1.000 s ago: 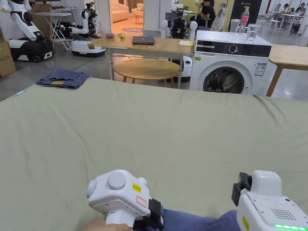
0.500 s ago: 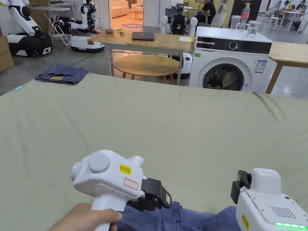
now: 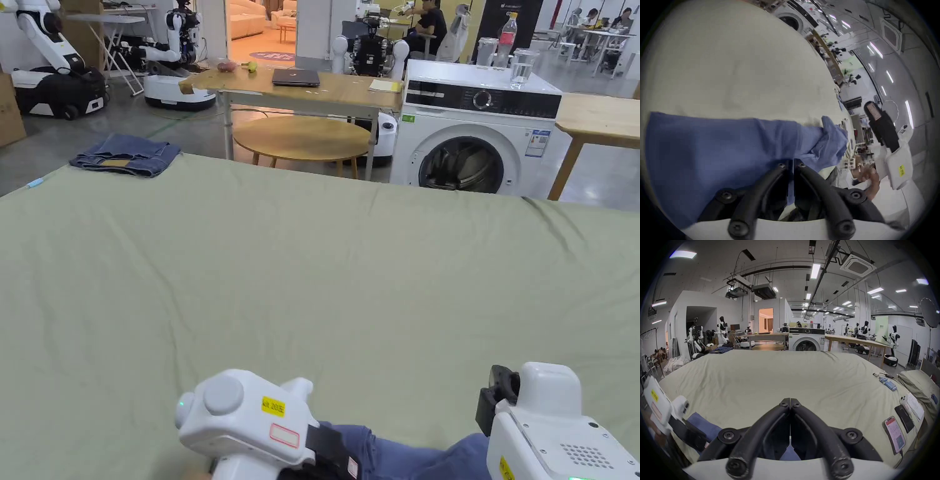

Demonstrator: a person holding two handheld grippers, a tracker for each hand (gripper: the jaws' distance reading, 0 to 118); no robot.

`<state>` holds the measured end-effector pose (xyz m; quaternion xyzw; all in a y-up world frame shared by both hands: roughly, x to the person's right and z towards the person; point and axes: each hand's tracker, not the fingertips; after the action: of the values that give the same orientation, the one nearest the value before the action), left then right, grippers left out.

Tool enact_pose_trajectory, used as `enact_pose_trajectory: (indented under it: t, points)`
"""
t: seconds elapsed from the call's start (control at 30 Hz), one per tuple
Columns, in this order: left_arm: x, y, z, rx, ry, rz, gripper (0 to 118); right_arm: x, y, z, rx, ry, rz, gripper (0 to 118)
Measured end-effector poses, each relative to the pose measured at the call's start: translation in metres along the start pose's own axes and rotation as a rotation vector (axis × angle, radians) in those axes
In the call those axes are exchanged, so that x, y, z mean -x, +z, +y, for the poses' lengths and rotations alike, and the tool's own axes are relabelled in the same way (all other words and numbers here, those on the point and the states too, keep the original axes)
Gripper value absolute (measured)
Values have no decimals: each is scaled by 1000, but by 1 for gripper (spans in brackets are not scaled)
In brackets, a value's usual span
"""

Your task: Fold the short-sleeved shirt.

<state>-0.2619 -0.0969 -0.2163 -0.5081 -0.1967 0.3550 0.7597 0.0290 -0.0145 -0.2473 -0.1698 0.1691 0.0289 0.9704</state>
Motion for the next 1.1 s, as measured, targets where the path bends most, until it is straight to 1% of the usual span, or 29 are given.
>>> enact_pose_trajectory:
  t: [0.07, 0.1, 0.17, 0.3, 0.4, 0.47, 0.53, 0.57, 0.7, 0.77, 0.83, 0.87, 0.93, 0.97, 1.1]
  points:
    - [4, -17, -2, 4, 1, 55, 0, 0, 2, -1, -1, -3, -1, 0]
    - [8, -21, -2, -1, 13, 43, 0, 0, 2, -2, -1, -2, -2, 0]
    - [10, -24, -1, -30, 63, -25, 0, 1, 3, -3, 3, 3, 0, 0]
    - [-6, -29, -3, -36, -24, 53, 0, 3, 4, -4, 7, 11, 3, 0]
    - [-9, -27, 1, -26, -19, 59, 0, 4, 4, -5, 8, 9, 7, 0]
    - [-14, -13, 3, -23, -30, 67, 0, 4, 4, -4, 3, 12, 7, 0]
    - [-19, 9, 5, -49, -73, 94, 0, 4, 5, -2, -10, 16, 5, 0]
    - [-19, 25, 7, -76, -88, 102, 0, 4, 5, -1, -16, 17, 3, 0]
    - [-8, 96, 12, -194, -70, 90, 0, 3, 4, 5, -36, 11, -1, 0]
    - [2, 125, 12, -239, -77, 144, 0, 4, 4, 6, -44, 7, 3, 0]
    - [19, 147, 13, -253, -55, 194, 0, 6, 3, 7, -45, 5, 8, 0]
    - [29, 155, 12, -253, -29, 205, 13, 6, 2, 7, -45, 3, 11, 0]
    - [48, 162, 10, -218, 27, 195, 45, 8, 2, 6, -43, 2, 13, 0]
    - [57, 163, 8, -204, 36, 189, 55, 9, 1, 6, -42, 3, 16, 0]
    - [89, 151, -4, -175, 83, 145, 64, 13, 0, 4, -35, 8, 23, 0]
